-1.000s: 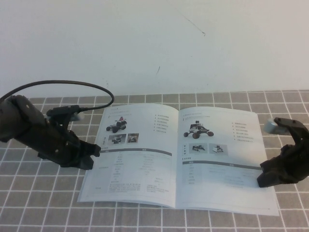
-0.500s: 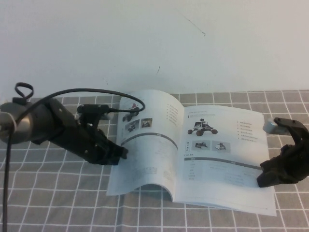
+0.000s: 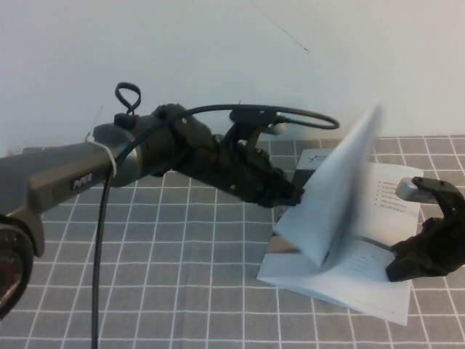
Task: Close book
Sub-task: 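Close the open booklet and leave it lying on the table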
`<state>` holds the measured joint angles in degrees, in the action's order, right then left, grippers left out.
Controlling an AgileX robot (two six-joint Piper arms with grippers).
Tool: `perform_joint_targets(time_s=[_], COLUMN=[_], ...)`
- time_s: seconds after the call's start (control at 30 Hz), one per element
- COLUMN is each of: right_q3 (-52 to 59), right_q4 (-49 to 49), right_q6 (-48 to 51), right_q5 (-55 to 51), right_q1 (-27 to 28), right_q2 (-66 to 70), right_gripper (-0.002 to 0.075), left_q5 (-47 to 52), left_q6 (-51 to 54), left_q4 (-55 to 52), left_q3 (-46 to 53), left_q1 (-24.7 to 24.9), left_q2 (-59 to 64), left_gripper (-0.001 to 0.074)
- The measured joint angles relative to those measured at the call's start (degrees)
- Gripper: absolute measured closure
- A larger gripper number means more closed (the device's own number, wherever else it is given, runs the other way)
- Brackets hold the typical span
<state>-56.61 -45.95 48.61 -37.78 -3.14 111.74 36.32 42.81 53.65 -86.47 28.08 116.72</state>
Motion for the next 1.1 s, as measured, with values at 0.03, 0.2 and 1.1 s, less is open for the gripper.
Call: perform_joint_targets(time_s=[0.03, 0.2, 1.1], right_q3=[0.0, 0.0, 0.8], right_q4=[0.0, 0.0, 7.7], right_q6=[0.0, 0.0, -4.3], right_q5=[0.0, -0.1, -5.0], right_q1=[0.0, 0.0, -0.2], right_q2=[0.0, 0.0, -27.3], right_gripper=[0.0729, 0.0729, 0.0729], left_q5=[1.0, 5.8, 17.7], left_q6=[0.1, 0.2, -19.8], left_q4=[0.4, 0.8, -30.3], left_q3=[-2.1, -9.9, -16.4], left_q1=[0.8, 4.0, 4.0], left_q2=[0.0, 0.0, 12.6], left_gripper=[0.0738, 0.0738, 0.0738])
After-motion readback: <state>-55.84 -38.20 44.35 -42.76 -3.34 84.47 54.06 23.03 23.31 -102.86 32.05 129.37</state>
